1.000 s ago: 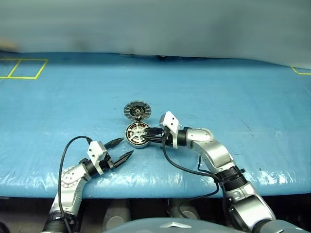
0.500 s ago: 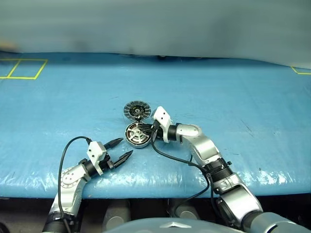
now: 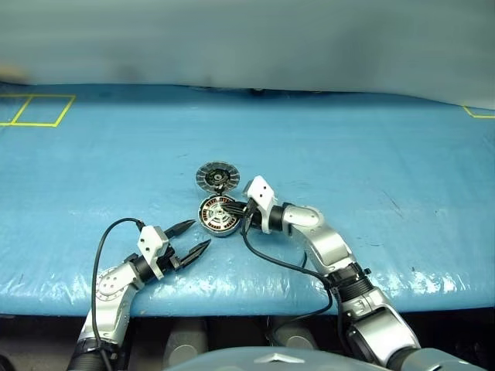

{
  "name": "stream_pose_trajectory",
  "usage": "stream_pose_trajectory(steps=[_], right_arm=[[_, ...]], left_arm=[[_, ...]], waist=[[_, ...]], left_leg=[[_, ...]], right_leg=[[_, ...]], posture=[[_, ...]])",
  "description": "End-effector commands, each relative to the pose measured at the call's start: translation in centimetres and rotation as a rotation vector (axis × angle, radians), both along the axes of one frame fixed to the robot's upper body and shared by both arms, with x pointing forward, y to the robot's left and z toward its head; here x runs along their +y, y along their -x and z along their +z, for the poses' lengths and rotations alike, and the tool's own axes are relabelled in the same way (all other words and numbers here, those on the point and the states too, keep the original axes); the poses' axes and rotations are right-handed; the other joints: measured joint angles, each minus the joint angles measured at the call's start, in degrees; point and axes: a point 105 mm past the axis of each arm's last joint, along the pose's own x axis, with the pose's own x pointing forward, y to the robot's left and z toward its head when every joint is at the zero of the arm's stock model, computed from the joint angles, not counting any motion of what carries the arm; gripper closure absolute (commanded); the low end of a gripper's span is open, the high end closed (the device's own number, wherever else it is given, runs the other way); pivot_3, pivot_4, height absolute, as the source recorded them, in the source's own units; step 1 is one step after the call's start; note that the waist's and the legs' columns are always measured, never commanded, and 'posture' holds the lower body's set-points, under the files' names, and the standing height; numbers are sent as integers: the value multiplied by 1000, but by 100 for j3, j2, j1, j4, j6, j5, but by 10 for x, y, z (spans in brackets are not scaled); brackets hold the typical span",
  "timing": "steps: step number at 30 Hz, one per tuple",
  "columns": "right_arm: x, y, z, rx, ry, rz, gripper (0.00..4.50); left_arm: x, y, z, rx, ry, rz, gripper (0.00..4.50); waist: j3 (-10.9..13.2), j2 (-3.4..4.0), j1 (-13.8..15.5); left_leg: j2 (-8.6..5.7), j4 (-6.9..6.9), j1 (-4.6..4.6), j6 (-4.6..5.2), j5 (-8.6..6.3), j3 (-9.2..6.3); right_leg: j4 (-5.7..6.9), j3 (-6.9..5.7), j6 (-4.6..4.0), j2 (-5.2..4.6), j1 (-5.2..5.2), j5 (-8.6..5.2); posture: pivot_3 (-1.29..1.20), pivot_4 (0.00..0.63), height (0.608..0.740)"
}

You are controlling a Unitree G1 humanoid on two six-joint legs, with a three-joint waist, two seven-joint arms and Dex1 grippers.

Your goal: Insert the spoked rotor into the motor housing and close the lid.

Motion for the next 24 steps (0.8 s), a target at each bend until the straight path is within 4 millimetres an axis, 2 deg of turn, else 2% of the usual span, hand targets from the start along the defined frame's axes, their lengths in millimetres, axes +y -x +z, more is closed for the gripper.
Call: stream_pose_trajectory(steps=[1,7,9,11,14,18,24], right_arm=[[-19,-7,35,-78,-94,-58,4490],[-54,-15,21,-79,62,-154,4490],[-63,-27,22,-100,85,-223,4490],[-64,-44,30,-122,54,-296,4490],[-47,-63,40,-124,11,-288,4490],[-19,-75,49,-121,-6,-192,4490],[18,-71,66,-53,-111,12,4490]], left_arm=[[5,0,8,-41,-12,11,1080],[8,2,8,-44,-16,21,1080],[8,2,8,-43,-16,23,1080],[9,2,8,-43,-16,26,1080],[9,1,8,-46,-15,30,1080],[9,1,10,-55,-12,37,1080],[13,4,11,-63,-17,61,1080]], waist=[[1,0,3],[1,0,4],[1,1,-12],[2,1,-40],[4,4,-75],[5,3,-79],[6,6,-72]], left_leg=[[0,1,0,0,0,0],[-1,-1,-1,0,0,0],[1,-2,-1,0,0,1],[4,-1,0,0,0,2],[7,2,3,0,1,9],[9,1,2,0,1,9],[8,-9,-10,2,-1,5]], right_leg=[[0,0,0,0,0,0],[-4,-1,-1,-1,0,-1],[-2,0,-2,1,-3,-2],[1,0,-4,4,-3,-1],[2,2,-13,6,-6,7],[1,0,-8,7,-5,10],[-4,-3,-38,5,-13,25]], posture=[[0,150,740],[0,150,740],[0,150,740],[0,150,740],[0,150,740],[0,150,740],[0,150,740]])
